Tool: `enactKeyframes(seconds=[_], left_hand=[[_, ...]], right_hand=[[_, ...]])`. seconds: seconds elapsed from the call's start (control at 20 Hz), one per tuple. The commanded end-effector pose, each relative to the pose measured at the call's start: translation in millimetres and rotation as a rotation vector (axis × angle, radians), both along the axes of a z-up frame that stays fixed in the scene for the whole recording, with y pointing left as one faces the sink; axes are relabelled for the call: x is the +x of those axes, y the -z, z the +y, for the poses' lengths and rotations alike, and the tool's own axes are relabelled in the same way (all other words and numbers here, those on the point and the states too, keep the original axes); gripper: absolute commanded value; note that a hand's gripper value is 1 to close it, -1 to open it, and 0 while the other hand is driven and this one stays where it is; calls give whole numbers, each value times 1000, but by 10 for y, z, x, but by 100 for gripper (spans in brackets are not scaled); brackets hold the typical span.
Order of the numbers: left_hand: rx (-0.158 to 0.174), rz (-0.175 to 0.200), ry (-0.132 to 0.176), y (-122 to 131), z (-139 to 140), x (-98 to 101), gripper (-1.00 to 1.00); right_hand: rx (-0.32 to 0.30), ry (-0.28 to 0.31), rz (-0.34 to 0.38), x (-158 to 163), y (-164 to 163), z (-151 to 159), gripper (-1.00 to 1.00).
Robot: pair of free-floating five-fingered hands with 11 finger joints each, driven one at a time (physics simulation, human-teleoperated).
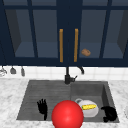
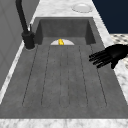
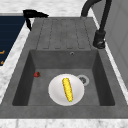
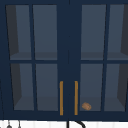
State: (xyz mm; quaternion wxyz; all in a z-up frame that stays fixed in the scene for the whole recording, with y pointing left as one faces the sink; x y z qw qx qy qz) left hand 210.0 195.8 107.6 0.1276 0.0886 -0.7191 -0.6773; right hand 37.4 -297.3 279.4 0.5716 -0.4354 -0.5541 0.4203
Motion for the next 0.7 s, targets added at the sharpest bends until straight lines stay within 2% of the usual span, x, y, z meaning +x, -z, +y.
enactKeyframes(seconds=[0.0,0.05,0.25,0.35,0.45,0.65], left_hand=[[40,-57,45,0,172,-190,-100],[35,-60,63,0,183,-226,-100],[49,-54,73,-38,288,-423,-100],[59,-51,71,-74,334,-532,-100],[64,-43,54,-82,394,-687,-100],[63,-42,46,-102,502,-968,-100]], right_hand=[[0,0,0,0,0,0,0],[0,0,0,0,0,0,0],[0,0,0,0,0,0,0],[0,0,0,0,0,0,0],[0,0,0,0,0,0,0],[0,0,0,0,0,0,0]])
